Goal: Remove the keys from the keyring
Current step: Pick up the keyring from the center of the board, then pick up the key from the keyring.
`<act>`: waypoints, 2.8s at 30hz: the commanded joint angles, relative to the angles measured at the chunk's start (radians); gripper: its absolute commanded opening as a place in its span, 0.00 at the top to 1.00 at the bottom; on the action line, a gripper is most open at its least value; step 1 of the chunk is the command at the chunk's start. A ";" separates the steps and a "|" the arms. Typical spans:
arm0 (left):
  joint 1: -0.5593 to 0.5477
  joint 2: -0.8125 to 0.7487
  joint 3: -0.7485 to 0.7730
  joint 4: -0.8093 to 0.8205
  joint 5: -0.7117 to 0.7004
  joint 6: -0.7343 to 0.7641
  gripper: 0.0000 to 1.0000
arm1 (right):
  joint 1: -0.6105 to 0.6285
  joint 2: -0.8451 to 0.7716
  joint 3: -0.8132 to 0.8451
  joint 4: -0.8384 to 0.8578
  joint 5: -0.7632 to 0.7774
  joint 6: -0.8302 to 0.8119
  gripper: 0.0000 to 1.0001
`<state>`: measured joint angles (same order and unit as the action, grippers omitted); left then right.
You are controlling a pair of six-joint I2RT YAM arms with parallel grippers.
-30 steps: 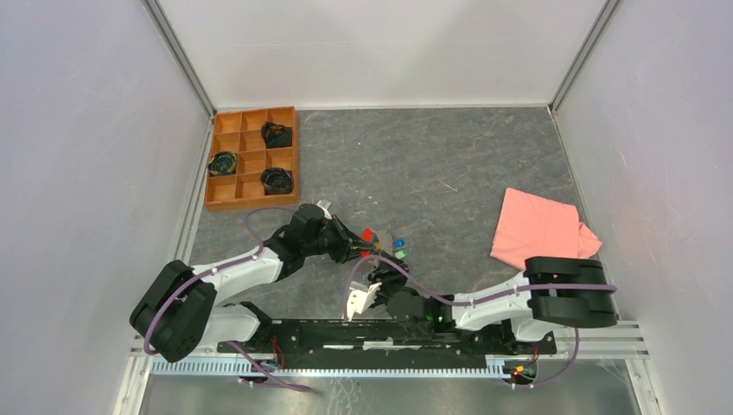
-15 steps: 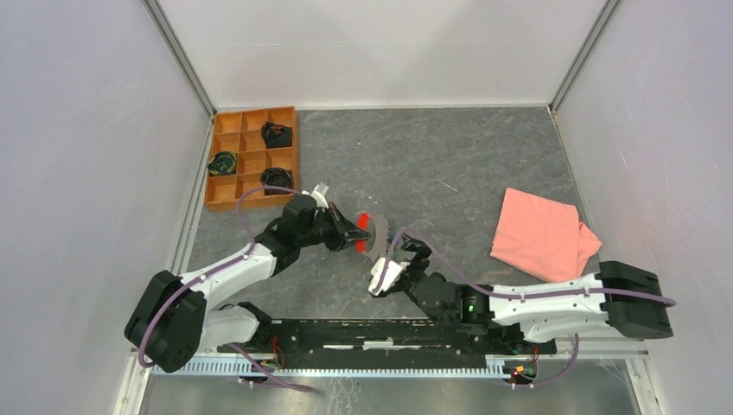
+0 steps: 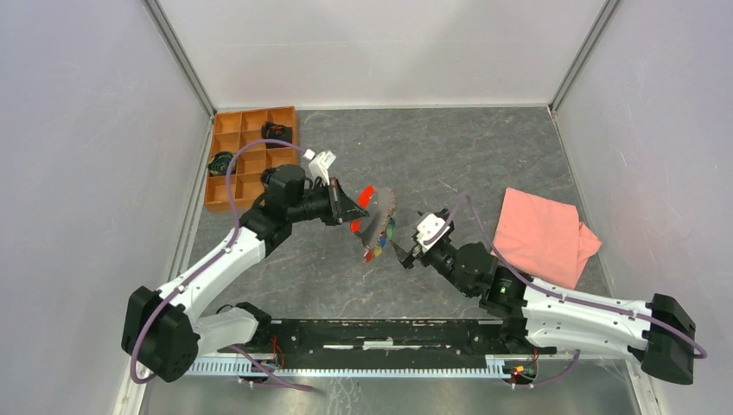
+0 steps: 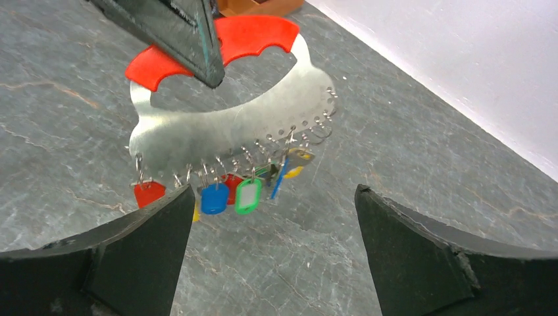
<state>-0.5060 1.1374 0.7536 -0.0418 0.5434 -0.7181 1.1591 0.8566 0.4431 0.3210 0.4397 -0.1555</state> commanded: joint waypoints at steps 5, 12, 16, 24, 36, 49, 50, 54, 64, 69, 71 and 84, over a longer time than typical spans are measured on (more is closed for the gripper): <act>0.003 -0.034 0.138 -0.121 0.156 0.262 0.98 | -0.027 -0.147 -0.105 0.122 -0.096 0.014 0.02; 0.003 -0.105 0.138 -0.162 0.181 0.313 0.98 | -0.028 -0.215 -0.166 0.151 -0.149 0.044 0.02; 0.002 -0.101 0.150 -0.206 0.194 0.328 0.98 | -0.028 -0.216 -0.186 0.173 -0.181 0.051 0.02; 0.003 -0.120 0.184 -0.193 0.151 0.264 0.98 | -0.028 -0.242 -0.207 0.175 -0.220 0.075 0.02; 0.003 -0.126 0.192 -0.009 0.118 0.088 0.98 | -0.027 -0.252 -0.288 0.394 -0.383 0.028 0.18; 0.003 -0.125 0.215 0.134 0.081 -0.075 0.98 | -0.015 -0.058 -0.196 0.563 -0.524 0.004 0.47; 0.003 -0.125 0.218 0.137 0.083 -0.077 0.98 | -0.015 -0.049 -0.190 0.571 -0.524 0.001 0.47; 0.002 -0.121 0.227 0.143 0.093 -0.086 0.98 | -0.013 -0.012 -0.159 0.585 -0.520 0.003 0.48; -0.008 -0.111 0.255 0.152 0.117 -0.094 0.98 | -0.011 0.062 -0.118 0.613 -0.452 -0.012 0.54; -0.015 -0.111 0.262 0.152 0.131 -0.092 0.98 | -0.011 0.083 -0.108 0.623 -0.398 -0.023 0.56; -0.019 -0.113 0.263 0.152 0.135 -0.092 0.98 | -0.012 0.097 -0.103 0.627 -0.386 -0.030 0.56; -0.050 -0.125 0.264 0.160 0.155 -0.088 0.98 | -0.012 0.144 -0.074 0.650 -0.387 -0.037 0.57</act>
<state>-0.5457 1.0355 0.9676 0.0349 0.6655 -0.7750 1.1435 0.9886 0.3161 0.9199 0.0566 -0.1871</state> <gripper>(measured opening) 0.073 0.432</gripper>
